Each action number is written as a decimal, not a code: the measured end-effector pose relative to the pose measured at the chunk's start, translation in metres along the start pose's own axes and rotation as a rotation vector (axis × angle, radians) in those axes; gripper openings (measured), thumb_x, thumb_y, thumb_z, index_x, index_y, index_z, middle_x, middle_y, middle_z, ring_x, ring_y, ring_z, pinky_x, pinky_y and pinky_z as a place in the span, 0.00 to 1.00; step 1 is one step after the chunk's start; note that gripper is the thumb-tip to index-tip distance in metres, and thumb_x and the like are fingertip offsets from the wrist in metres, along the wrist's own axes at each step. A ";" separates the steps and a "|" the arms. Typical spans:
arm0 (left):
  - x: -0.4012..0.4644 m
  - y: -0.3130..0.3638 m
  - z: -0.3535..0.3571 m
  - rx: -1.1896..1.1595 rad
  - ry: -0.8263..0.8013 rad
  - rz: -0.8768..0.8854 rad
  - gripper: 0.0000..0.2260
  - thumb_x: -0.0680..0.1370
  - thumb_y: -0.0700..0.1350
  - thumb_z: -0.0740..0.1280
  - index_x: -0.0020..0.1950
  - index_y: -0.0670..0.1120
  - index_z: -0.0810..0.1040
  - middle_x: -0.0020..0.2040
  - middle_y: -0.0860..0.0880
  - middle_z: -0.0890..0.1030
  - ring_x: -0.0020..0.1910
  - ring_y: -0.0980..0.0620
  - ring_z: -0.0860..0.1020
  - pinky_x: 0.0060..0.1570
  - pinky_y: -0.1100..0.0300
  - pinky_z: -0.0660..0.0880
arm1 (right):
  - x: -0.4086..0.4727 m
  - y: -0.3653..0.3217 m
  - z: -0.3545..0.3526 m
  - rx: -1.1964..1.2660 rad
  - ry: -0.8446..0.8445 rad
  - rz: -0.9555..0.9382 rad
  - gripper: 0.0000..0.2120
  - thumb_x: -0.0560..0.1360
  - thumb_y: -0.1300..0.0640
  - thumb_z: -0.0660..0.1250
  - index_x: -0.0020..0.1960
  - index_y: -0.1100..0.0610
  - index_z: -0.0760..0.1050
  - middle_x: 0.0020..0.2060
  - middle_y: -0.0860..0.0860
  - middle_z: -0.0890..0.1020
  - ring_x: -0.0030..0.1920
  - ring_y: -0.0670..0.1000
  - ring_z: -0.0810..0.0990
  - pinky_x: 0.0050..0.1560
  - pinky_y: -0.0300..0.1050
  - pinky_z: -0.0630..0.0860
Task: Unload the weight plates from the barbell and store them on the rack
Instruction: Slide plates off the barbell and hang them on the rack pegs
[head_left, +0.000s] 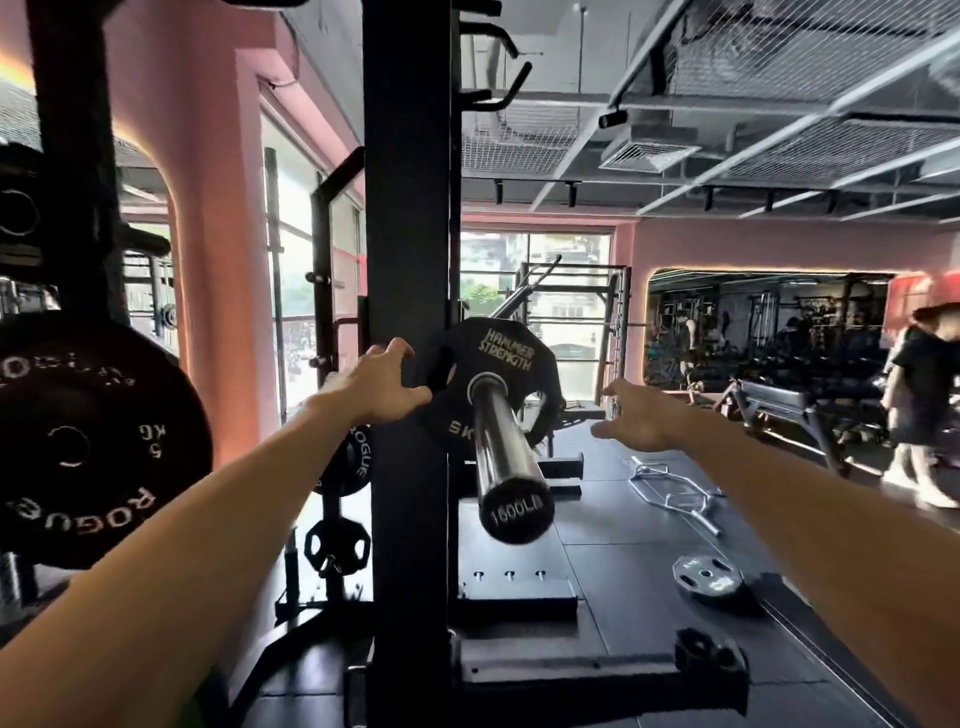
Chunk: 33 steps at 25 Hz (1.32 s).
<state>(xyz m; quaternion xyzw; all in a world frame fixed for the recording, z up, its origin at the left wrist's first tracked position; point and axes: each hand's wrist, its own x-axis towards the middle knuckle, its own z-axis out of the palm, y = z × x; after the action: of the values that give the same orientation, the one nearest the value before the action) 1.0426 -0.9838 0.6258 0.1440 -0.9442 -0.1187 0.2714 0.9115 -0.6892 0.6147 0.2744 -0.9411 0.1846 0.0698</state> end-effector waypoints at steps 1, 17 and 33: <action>0.019 -0.005 0.007 -0.001 0.004 -0.011 0.32 0.72 0.57 0.69 0.71 0.49 0.63 0.65 0.43 0.71 0.60 0.42 0.74 0.59 0.48 0.72 | 0.021 0.000 0.005 -0.004 0.014 -0.001 0.32 0.75 0.48 0.67 0.71 0.60 0.60 0.63 0.60 0.74 0.60 0.59 0.74 0.59 0.51 0.72; 0.166 -0.004 0.078 0.104 0.221 -0.023 0.13 0.73 0.43 0.64 0.57 0.47 0.71 0.54 0.39 0.78 0.54 0.34 0.76 0.48 0.48 0.72 | 0.195 -0.014 0.089 0.337 0.329 0.062 0.25 0.71 0.60 0.67 0.66 0.61 0.64 0.54 0.59 0.78 0.56 0.61 0.77 0.45 0.45 0.69; 0.049 0.017 0.040 0.021 0.256 -0.086 0.11 0.71 0.39 0.62 0.53 0.44 0.75 0.51 0.38 0.80 0.52 0.33 0.77 0.49 0.47 0.75 | 0.085 -0.024 0.051 0.186 0.354 -0.046 0.14 0.72 0.57 0.66 0.54 0.57 0.65 0.42 0.54 0.76 0.47 0.61 0.77 0.42 0.48 0.71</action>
<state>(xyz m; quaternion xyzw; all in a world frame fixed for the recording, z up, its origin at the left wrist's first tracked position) 0.9779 -0.9786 0.6210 0.2009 -0.8961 -0.1007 0.3827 0.8520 -0.7696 0.5947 0.2644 -0.8866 0.3143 0.2128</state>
